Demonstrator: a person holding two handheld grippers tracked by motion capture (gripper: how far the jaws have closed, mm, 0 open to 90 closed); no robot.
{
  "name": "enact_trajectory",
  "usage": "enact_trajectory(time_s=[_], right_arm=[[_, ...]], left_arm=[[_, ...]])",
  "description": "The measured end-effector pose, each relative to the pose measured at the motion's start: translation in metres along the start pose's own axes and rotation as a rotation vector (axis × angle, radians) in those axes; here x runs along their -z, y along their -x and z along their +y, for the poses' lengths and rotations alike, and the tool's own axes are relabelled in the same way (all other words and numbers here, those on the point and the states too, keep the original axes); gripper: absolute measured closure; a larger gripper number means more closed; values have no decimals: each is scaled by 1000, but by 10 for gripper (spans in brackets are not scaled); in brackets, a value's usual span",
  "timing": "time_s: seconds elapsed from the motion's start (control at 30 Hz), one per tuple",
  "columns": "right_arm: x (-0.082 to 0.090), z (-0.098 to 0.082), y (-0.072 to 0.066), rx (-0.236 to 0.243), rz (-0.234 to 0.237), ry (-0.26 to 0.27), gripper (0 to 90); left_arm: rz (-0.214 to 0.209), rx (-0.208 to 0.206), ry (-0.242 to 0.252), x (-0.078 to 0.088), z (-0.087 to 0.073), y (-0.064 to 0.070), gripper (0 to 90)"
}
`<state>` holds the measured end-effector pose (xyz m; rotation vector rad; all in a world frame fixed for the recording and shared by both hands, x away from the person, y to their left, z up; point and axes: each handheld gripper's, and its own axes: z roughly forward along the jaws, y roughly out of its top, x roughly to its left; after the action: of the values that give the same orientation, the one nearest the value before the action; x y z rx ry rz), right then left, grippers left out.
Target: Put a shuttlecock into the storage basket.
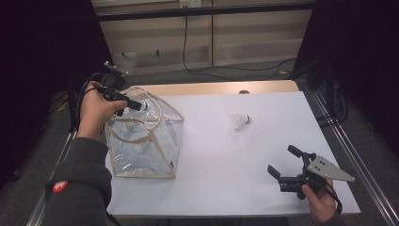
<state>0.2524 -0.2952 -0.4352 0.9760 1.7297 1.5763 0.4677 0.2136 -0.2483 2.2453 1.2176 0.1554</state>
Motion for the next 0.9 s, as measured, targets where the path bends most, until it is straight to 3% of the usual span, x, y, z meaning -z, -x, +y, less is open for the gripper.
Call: enact_trajectory(time_s=[0.33,0.63,0.73,0.9], right_arm=[[0,-1,0,-11,2,0,0],[2,-1,2,-32,3,4,0],[2,-1,2,-29,3,4,0],[2,-1,2,-30,-1,3,0]], left_arm=[[4,1,-19,-7,1,-5,894],[6,39,-3,-18,-3,-14,886],[24,42,13,-20,-4,-16,822],[17,58,53,-18,-4,-15,745]])
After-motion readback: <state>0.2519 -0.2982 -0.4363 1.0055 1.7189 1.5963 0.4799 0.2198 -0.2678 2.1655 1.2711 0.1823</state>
